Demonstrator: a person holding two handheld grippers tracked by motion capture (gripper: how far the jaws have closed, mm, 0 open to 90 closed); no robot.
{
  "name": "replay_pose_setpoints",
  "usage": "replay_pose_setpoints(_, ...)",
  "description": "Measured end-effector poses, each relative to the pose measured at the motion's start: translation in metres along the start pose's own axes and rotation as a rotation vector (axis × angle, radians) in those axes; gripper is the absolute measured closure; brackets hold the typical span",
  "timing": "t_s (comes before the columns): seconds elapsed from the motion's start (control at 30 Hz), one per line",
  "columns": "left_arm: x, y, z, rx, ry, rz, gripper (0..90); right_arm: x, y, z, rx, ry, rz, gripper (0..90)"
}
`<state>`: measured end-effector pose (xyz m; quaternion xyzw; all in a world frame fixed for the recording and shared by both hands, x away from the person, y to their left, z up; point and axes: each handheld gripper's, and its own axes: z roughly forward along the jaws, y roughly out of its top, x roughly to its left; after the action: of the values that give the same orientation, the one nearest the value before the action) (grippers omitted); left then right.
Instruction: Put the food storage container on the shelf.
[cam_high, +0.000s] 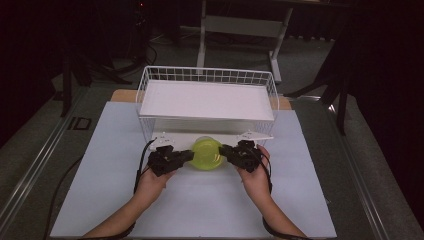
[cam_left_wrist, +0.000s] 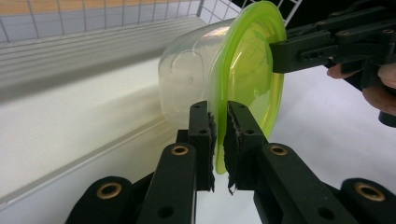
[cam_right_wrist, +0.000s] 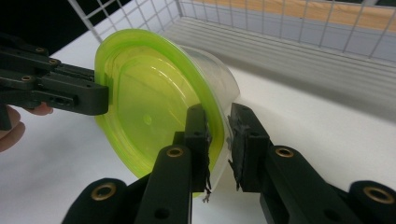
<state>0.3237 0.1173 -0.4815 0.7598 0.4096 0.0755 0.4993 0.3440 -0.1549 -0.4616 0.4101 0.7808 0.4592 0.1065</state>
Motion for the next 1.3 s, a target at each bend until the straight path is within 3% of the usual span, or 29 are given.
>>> replay_pose_setpoints(0.6,0.026,0.000,0.026,0.033,0.028,-0.033,81.2,-0.011,-0.004,0.030,0.017,-0.064,0.009,78.7)
replay_pose_setpoints(0.7,0.025,0.002,0.027,0.034,0.043,-0.008,80.1,-0.013,-0.002,0.031,0.007,-0.061,0.012,78.6)
replay_pose_setpoints(0.9,0.032,0.001,0.030,0.004,0.028,-0.025,77.9,-0.013,0.001,0.035,-0.024,-0.069,-0.006,77.7)
replay_pose_setpoints(1.03,0.034,0.002,0.032,-0.018,0.042,-0.016,75.8,-0.016,0.003,0.038,-0.034,-0.066,0.001,76.9)
replay_pose_setpoints(1.13,0.034,0.005,0.034,-0.037,0.061,0.008,73.7,-0.018,0.003,0.040,-0.049,-0.083,-0.013,75.8)
replay_pose_setpoints(1.3,0.037,0.008,0.037,-0.059,0.085,0.000,70.1,-0.018,0.004,0.045,-0.073,-0.143,-0.055,67.2)
